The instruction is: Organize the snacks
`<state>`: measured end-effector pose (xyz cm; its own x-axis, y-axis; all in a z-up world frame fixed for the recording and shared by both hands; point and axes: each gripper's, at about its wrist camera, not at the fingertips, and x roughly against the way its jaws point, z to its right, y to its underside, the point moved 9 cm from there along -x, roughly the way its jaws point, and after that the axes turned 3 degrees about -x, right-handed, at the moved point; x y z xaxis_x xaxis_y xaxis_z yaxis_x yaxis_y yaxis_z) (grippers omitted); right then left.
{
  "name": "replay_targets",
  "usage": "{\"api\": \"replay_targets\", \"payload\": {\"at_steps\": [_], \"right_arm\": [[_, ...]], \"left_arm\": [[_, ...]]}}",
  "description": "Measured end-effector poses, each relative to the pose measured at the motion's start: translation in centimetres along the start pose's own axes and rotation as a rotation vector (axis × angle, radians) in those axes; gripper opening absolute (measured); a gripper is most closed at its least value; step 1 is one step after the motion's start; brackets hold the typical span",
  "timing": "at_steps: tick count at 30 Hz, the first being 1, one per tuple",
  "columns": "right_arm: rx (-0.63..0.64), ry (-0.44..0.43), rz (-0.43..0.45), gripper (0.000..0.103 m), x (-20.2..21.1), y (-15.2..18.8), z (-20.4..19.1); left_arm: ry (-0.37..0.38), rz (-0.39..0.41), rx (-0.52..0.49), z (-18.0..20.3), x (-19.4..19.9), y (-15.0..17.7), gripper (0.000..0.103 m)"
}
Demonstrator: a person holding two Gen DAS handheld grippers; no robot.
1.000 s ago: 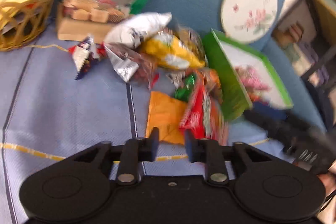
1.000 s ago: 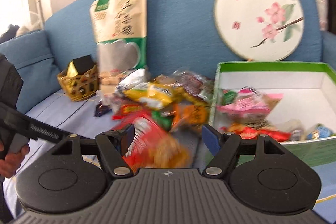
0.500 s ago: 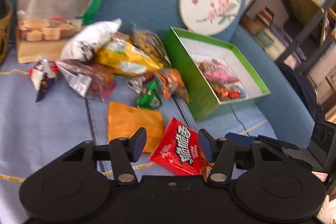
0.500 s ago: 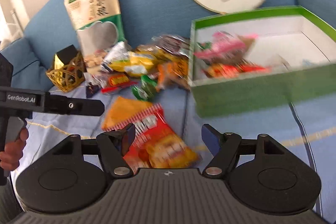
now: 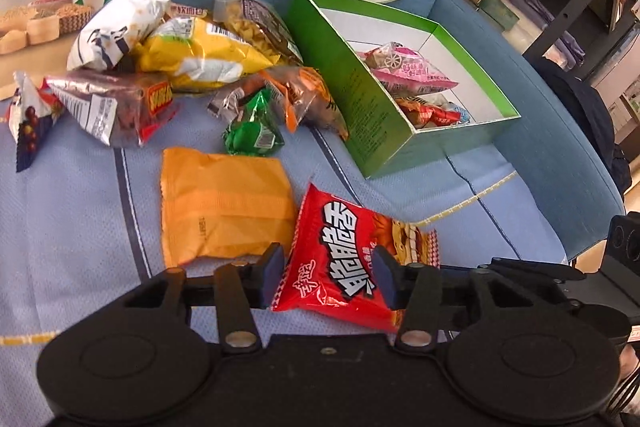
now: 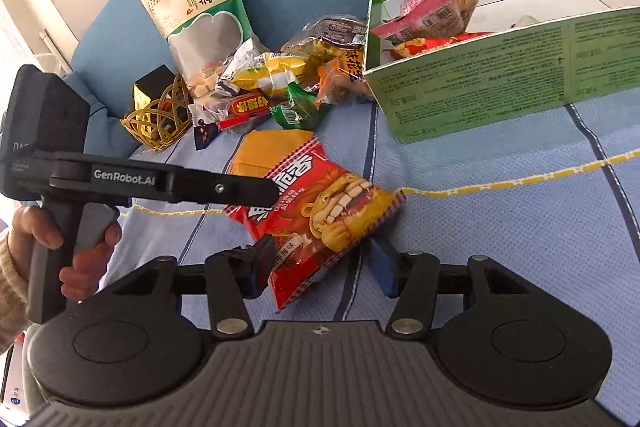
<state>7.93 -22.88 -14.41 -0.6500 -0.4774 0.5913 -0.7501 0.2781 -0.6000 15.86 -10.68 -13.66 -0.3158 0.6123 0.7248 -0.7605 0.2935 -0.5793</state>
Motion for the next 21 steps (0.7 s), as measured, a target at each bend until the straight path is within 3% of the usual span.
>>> {"api": "replay_targets", "payload": {"at_steps": [4, 11, 21], "right_arm": [[0.001, -0.017, -0.039, 0.085, 0.1, -0.7, -0.9], [-0.002, 0.007, 0.018, 0.081, -0.2, -1.7, -2.5], [-0.002, 0.13, 0.09, 0.079, 0.5, -1.9, -0.6]], "left_arm": [[0.031, 0.023, 0.056, 0.2, 0.9, -0.6, 0.092], [0.016, 0.007, 0.038, -0.1, 1.3, -0.1, 0.086], [0.049, -0.008, 0.121, -0.6, 0.5, 0.7, 0.087]]}}
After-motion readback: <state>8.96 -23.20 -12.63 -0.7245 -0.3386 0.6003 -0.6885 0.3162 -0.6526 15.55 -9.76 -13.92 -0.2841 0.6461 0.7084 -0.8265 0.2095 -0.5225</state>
